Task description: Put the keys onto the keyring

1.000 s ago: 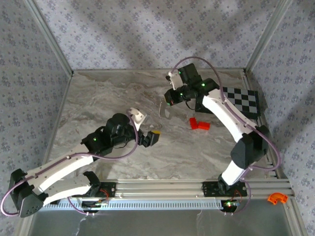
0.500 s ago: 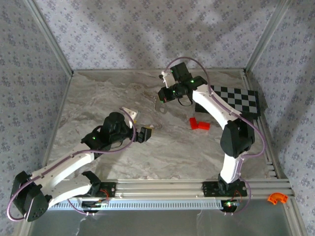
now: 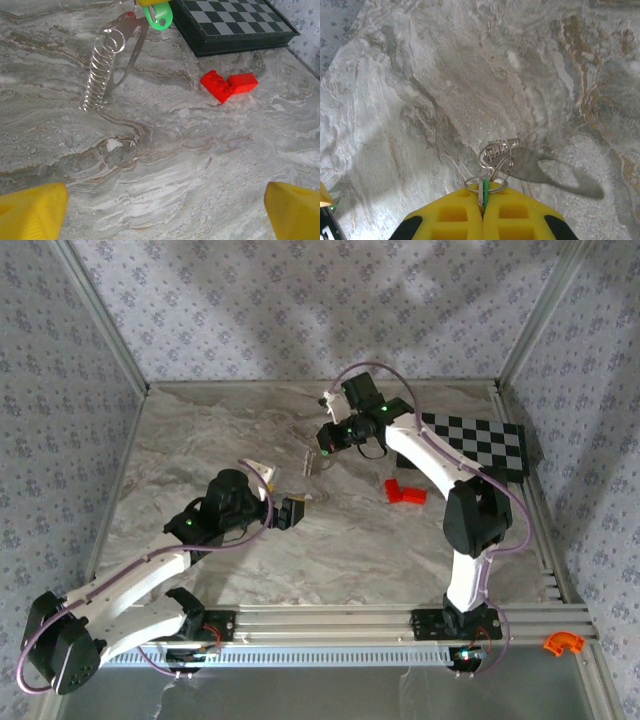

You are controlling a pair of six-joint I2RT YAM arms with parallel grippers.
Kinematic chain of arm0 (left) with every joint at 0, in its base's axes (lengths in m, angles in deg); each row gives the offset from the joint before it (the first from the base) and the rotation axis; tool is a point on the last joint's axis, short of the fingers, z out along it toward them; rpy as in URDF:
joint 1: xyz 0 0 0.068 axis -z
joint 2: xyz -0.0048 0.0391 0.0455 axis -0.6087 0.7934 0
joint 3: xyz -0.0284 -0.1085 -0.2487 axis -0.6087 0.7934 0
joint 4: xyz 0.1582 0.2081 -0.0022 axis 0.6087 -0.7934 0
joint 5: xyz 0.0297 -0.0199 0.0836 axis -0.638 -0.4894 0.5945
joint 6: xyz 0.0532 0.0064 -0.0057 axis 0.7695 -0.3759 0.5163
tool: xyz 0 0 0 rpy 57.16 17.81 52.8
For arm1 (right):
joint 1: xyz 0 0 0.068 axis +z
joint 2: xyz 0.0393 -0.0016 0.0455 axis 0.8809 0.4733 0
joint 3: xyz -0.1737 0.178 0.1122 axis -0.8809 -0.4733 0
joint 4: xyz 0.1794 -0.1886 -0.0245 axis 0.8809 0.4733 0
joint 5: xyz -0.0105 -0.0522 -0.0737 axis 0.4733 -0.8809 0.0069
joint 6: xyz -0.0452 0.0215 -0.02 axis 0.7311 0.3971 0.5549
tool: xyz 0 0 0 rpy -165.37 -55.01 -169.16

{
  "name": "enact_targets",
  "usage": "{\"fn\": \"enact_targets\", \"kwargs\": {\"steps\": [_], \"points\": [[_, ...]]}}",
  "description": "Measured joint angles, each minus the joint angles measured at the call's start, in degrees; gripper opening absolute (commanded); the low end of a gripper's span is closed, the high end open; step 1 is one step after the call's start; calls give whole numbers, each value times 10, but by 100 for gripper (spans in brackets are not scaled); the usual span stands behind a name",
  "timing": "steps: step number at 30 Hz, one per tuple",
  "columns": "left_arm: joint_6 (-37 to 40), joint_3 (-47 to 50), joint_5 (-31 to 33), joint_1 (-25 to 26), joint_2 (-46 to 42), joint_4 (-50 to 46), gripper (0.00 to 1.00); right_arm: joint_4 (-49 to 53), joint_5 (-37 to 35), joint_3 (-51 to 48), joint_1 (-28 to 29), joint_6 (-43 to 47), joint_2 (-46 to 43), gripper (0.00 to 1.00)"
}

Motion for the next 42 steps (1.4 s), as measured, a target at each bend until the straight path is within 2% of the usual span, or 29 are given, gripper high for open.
{"fn": "enact_targets", "kwargs": {"steps": [23, 42], "points": [[0, 6, -13, -4, 0, 29, 100, 6, 4, -152, 12, -17, -88, 0], [-19, 9, -42, -5, 20, 63, 100, -53, 2, -338, 66, -94, -170, 0]]}}
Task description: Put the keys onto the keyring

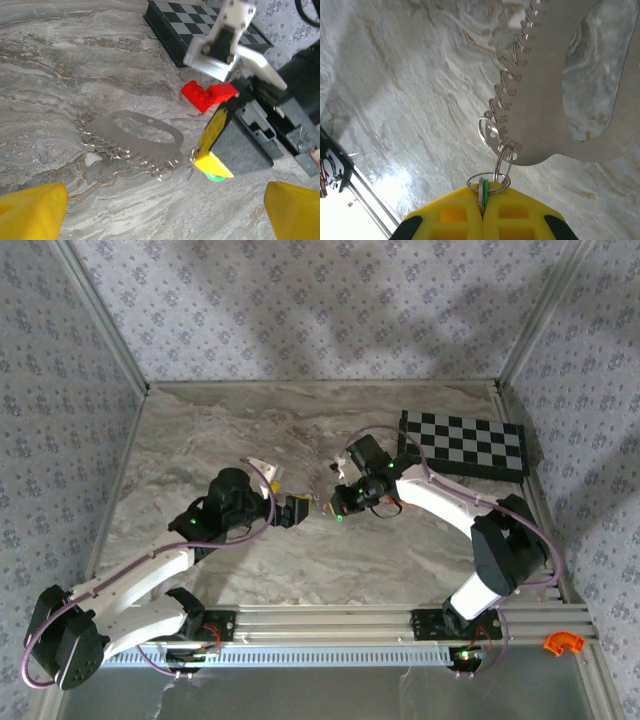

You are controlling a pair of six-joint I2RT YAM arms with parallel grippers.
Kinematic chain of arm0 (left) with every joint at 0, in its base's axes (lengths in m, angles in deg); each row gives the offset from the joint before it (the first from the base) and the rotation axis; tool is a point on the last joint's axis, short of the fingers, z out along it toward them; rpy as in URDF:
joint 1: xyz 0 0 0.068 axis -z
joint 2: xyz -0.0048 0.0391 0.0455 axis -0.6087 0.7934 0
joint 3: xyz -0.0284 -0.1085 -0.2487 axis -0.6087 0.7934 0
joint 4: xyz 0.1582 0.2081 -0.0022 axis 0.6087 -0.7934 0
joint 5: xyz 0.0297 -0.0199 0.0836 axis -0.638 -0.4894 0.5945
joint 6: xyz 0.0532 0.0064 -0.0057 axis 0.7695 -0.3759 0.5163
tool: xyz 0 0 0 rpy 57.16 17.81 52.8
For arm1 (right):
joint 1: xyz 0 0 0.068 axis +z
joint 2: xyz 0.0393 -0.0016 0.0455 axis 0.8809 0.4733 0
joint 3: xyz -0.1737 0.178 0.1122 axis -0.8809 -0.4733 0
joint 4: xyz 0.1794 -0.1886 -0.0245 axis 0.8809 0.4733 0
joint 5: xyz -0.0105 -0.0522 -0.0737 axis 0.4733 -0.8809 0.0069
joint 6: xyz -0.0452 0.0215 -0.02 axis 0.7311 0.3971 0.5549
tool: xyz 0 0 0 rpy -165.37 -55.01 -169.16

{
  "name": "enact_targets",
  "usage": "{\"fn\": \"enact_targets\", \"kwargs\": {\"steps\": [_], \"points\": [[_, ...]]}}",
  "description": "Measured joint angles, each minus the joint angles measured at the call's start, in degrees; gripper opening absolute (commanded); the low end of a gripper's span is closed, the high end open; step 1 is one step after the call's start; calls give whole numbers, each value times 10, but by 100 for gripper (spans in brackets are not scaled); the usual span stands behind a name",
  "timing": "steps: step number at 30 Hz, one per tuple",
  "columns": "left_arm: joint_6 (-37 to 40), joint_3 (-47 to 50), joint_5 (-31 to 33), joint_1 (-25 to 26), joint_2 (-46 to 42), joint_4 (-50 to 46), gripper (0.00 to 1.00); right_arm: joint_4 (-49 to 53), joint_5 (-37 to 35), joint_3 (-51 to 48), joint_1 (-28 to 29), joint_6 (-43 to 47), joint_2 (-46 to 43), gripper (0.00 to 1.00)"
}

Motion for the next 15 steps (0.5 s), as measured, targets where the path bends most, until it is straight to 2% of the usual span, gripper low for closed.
{"fn": "enact_targets", "kwargs": {"steps": [15], "points": [[-9, 0, -8, -1, -18, 0, 99, -73, -20, -121, 45, -79, -29, 0]]}}
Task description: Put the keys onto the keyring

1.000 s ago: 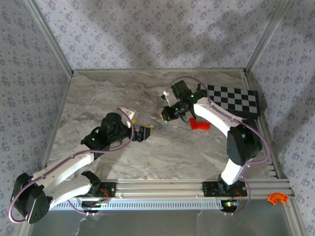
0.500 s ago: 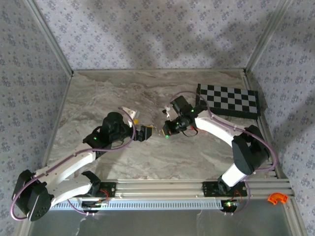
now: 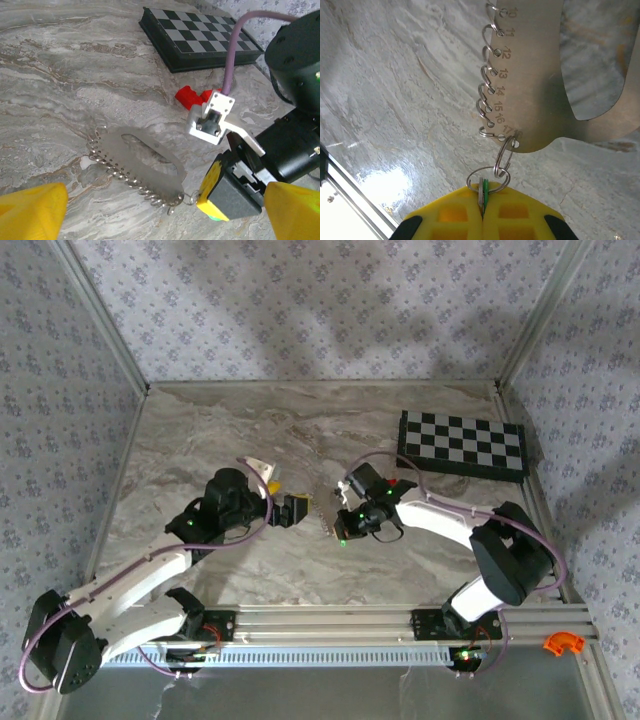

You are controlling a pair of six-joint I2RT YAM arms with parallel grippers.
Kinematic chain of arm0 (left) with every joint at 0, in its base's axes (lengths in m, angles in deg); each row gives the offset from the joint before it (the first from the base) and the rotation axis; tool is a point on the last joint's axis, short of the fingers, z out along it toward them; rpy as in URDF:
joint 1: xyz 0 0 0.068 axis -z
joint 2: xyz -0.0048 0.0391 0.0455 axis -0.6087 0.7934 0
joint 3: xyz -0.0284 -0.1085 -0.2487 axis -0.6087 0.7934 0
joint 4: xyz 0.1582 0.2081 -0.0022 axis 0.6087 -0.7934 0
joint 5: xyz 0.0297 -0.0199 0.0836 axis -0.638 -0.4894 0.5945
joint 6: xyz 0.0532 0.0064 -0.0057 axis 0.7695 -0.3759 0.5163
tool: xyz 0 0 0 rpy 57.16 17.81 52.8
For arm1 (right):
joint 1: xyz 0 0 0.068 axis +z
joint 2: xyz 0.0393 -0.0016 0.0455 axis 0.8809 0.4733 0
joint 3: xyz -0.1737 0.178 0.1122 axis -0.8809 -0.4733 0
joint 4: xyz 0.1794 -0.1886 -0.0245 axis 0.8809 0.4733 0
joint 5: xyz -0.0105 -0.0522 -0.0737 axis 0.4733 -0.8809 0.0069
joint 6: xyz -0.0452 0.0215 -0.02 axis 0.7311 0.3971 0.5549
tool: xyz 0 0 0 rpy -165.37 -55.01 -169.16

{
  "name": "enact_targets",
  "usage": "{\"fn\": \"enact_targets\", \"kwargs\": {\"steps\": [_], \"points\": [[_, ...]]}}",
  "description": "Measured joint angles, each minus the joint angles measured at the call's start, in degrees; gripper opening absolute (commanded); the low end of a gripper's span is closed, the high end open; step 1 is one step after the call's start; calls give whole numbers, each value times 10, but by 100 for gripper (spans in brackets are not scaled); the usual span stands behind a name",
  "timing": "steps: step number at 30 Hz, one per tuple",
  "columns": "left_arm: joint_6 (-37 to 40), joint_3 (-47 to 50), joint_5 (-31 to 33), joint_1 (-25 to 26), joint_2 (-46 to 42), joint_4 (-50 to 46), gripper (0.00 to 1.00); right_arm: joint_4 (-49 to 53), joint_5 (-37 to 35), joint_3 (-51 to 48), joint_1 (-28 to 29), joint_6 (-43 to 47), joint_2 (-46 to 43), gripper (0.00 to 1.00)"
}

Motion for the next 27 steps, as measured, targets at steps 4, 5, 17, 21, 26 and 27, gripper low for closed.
{"fn": "enact_targets", "kwargs": {"steps": [4, 5, 17, 21, 26, 27], "points": [[-2, 4, 0, 0, -9, 0, 100, -15, -9, -23, 14, -18, -10, 0], [-2, 6, 0, 0, -12, 0, 100, -18, -11, -31, 18, -22, -15, 0], [-3, 10, 0, 0, -36, -4, 100, -42, -38, -101, 45, -68, -48, 4], [-5, 14, 0, 0, -47, -5, 100, -48, -41, -111, 50, -78, -49, 5], [-4, 15, 1, 0, -47, -12, 100, -54, -46, -118, 61, -86, -50, 6], [-5, 15, 1, 0, -47, -14, 100, -55, -47, -120, 63, -87, -51, 6]]}}
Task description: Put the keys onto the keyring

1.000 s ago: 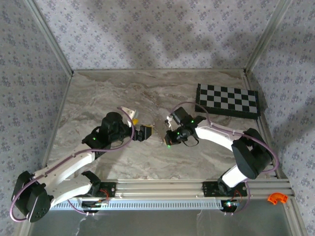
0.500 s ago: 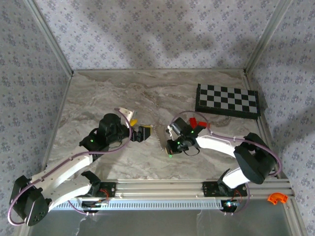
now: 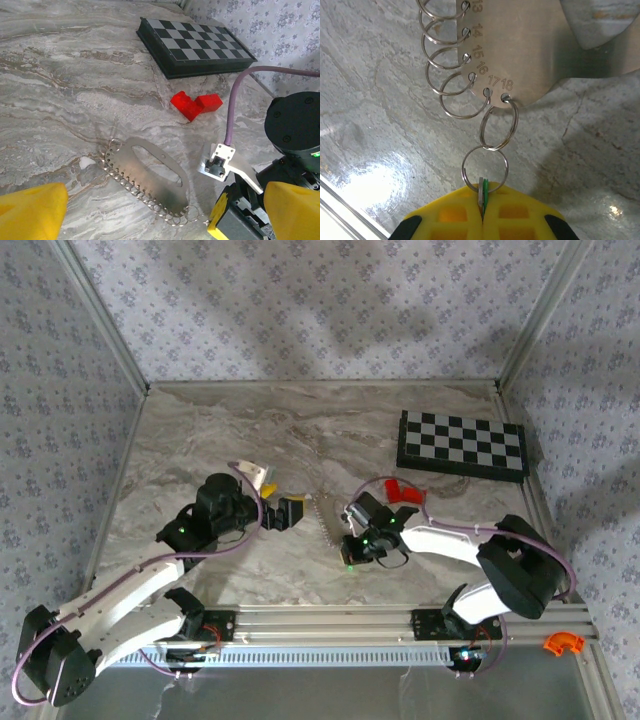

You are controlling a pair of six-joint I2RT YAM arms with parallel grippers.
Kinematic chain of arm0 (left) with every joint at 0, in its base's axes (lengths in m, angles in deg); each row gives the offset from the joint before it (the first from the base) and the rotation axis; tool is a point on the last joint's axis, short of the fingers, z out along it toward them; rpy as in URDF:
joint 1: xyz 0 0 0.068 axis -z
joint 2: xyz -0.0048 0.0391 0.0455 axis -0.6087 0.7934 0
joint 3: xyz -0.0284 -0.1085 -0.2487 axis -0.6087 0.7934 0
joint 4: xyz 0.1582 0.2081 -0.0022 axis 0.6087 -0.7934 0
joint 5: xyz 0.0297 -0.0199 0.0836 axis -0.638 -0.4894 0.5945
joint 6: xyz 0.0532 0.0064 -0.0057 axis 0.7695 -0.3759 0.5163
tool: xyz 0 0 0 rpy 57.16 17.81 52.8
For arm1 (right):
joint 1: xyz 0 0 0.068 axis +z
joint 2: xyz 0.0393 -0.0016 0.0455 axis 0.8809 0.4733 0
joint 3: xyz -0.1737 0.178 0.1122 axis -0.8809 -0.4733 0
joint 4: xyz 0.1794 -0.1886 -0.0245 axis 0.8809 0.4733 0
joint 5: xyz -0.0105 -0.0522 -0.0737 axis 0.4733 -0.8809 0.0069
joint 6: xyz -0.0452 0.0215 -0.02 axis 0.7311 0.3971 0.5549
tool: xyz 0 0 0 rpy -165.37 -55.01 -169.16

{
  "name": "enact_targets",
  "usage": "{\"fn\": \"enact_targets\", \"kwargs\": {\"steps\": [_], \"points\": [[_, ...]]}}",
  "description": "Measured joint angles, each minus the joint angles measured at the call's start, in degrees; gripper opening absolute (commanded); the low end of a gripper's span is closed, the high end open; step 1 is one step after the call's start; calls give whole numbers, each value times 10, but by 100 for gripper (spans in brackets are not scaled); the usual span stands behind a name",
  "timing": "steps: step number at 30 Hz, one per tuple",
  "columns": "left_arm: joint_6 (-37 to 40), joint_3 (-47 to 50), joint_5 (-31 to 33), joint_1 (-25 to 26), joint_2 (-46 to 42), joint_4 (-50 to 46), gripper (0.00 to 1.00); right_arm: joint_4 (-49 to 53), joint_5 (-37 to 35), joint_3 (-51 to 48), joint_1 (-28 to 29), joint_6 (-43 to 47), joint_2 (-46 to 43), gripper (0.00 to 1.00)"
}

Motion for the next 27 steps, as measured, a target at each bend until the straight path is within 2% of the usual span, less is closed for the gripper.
{"fn": "enact_targets", "kwargs": {"steps": [18, 23, 27], "points": [[-10, 0, 11, 0, -23, -14, 100, -1, -33, -16, 16, -16, -49, 24], [-12, 0, 26, 0, -39, -38, 100, 19, -64, -19, 20, -18, -114, 29], [-10, -2, 48, 0, -50, -73, 100, 52, -101, -19, 19, -15, -190, 36]]}}
